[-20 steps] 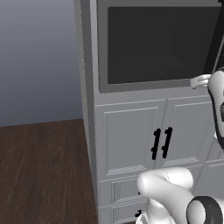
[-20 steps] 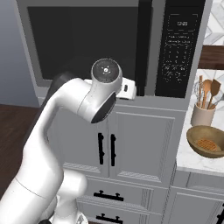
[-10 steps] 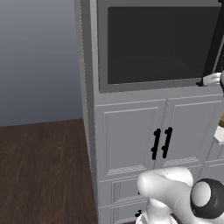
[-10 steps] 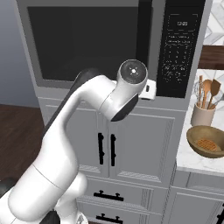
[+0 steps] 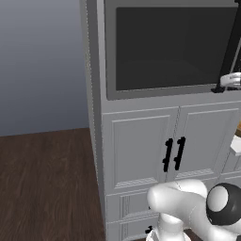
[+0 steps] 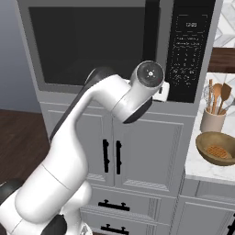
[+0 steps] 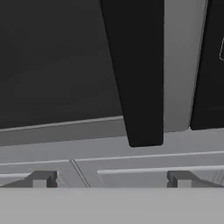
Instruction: Open the microwave, place the bowl with waffle inside the microwave, then close the microwave door and turn it on.
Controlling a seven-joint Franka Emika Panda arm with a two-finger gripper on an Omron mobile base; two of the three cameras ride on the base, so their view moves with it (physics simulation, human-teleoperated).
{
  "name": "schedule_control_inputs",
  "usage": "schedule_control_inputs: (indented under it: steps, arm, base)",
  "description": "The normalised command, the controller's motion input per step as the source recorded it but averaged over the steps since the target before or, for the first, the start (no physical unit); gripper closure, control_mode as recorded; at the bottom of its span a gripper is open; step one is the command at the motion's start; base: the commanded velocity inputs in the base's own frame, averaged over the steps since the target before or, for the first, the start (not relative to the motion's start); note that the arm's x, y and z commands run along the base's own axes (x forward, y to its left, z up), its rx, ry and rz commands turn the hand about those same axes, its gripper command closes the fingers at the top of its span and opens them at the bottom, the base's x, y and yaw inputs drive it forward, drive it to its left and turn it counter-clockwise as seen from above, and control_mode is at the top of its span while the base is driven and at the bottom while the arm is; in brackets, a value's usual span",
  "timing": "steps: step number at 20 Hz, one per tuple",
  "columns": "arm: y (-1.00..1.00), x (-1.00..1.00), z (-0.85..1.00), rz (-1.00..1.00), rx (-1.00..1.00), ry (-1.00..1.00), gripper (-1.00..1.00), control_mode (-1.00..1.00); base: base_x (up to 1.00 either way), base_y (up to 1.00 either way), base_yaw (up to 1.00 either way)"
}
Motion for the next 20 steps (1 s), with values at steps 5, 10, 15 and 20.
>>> schedule_control_inputs:
  steps: [5,10,15,20]
  arm:
    - [-0.10,0.42,0.27,-0.07,0.03,-0.06,-1.00,-1.00]
    - [-0.12,0.45,0.21,-0.13,0.00,0.00,-1.00,-1.00]
    - [-0.31,0.51,0.07,-0.12,0.00,-0.02,-1.00,-1.00]
    - [-0.08,0.36,0.00,-0.03,0.05,-0.09,-1.00,-1.00]
  base:
    - [0.00,0.00,0.00]
    - [0.00,0.00,0.00]
    - [0.00,0.00,0.00]
    - [0.00,0.00,0.00]
